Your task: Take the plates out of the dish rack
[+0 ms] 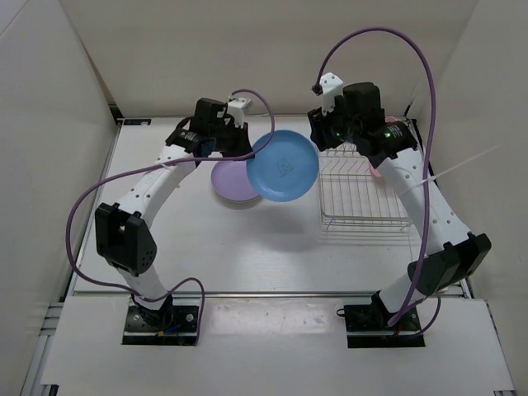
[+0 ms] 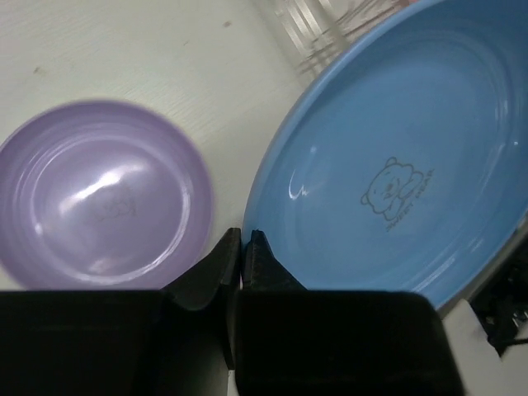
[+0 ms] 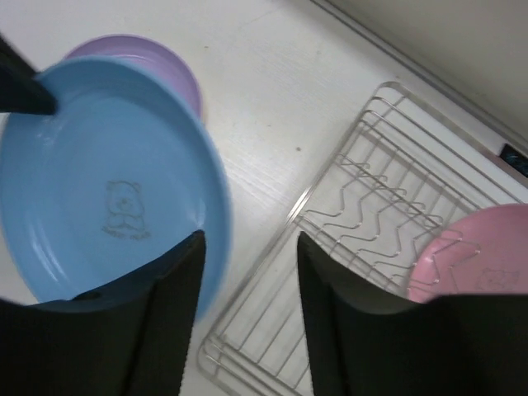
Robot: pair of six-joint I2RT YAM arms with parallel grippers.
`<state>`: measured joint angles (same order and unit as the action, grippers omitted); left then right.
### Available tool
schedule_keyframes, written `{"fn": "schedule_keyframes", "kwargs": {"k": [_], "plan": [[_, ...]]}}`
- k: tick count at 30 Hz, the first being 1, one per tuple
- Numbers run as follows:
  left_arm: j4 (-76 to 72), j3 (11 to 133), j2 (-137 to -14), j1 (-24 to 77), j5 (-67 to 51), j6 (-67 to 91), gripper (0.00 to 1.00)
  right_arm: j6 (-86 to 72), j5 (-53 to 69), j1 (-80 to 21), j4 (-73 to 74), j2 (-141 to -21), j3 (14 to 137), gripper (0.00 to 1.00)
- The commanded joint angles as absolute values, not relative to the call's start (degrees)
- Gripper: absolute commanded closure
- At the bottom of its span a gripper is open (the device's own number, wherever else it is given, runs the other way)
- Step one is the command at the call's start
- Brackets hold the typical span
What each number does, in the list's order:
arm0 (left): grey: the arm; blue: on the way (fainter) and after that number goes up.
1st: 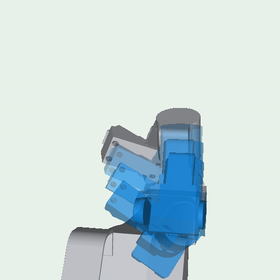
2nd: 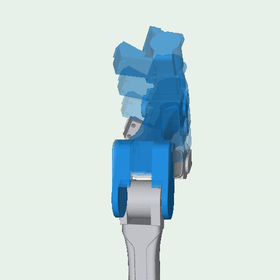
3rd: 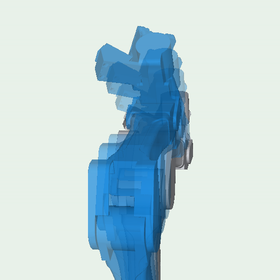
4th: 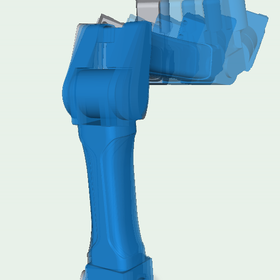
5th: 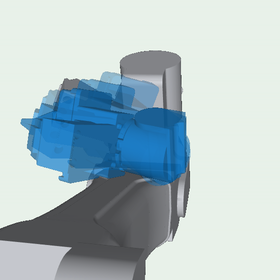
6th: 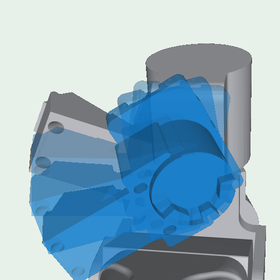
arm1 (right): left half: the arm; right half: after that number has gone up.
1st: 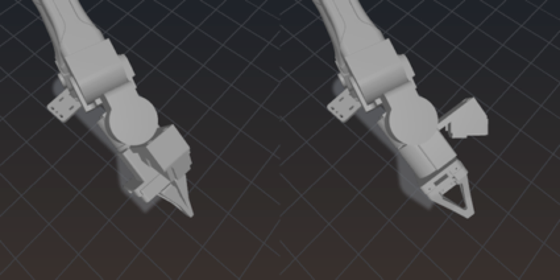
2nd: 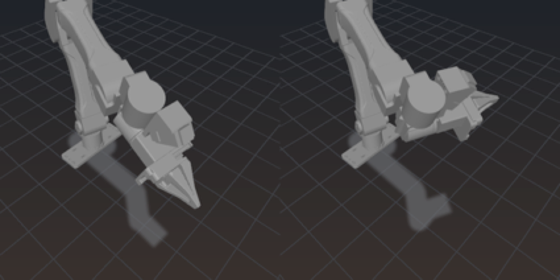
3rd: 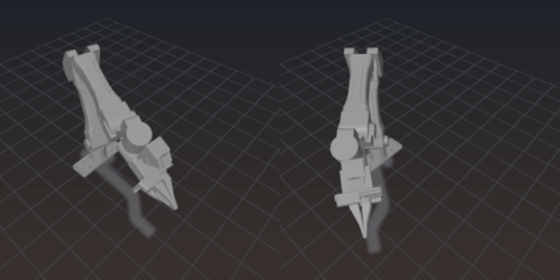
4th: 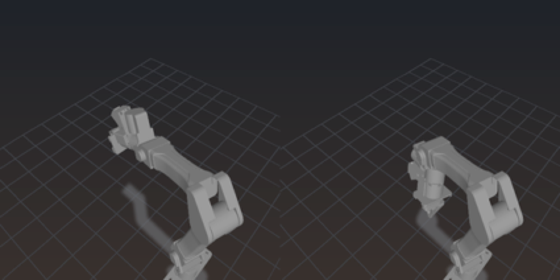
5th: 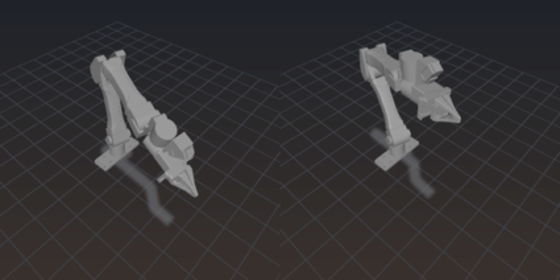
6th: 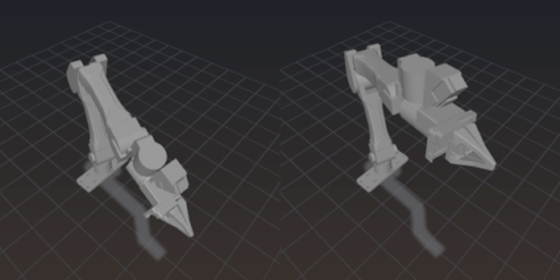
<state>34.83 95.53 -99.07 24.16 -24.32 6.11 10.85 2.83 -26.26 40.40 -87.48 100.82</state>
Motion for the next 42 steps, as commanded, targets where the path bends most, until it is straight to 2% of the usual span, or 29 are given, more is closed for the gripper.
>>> {"fn": "schedule_keyframes", "kwargs": {"k": [1,3,6,14,23,42], "plan": [[32.4,91.0,-92.1,23.0,-13.6,7.9,0.89,9.6,-6.8,-26.3,36.9,-88.1,101.3,0.45],[31.9,88.6,-90.8,20.4,-8.4,9.6,0.89,8.7,-15.7,-26.3,36.4,-89.5,101.9,0.42],[31.9,88.1,-91.4,15.1,-6.3,12.3,0.89,7.2,-17.4,-25.6,35.7,-89.5,101.9,0.41],[32.8,88.9,-99.8,7.7,-16.1,14.8,0.89,7.2,-17.1,-25.0,35.7,-88.3,101.3,0.41],[33.8,94.0,-110.4,6.7,-21.0,16.3,0.89,7.7,-17.1,-25.0,35.7,-86.7,100.6,0.41],[33.2,91.0,-114.6,6.1,-20.5,15.8,0.89,7.2,-15.6,-25.0,36.2,-85.0,100.6,0.41]]}}
